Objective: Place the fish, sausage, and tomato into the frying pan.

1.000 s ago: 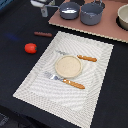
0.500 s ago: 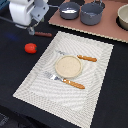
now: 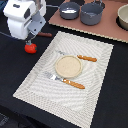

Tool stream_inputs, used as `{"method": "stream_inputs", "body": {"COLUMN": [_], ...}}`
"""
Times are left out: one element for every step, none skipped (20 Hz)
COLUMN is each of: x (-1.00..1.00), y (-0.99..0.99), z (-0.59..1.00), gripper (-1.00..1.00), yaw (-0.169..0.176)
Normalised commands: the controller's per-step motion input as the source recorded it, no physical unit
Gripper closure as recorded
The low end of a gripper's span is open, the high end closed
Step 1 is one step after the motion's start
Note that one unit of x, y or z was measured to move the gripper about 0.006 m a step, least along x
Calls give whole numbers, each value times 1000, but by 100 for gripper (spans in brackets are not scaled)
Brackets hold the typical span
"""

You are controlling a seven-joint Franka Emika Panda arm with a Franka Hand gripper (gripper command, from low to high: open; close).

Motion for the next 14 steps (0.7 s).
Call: {"method": "stream_inputs", "body": {"x": [-274,-266,-286,-326,-397,-503,-531,-523,-557,-554,-586,-586,-583,-597], "y": [-131,-97,0,0,0,0,0,0,0,46,83,100,111,71], "z": [-517,-517,-509,-491,-529,-554,-583,-560,-543,-520,-520,-503,-517,-520], "gripper": [-100,-100,-100,-100,-100,-100,-100,-100,-100,-100,-100,-100,-100,-100], "yaw": [0,1,4,13,16,21,24,27,26,31,34,38,36,35]}}
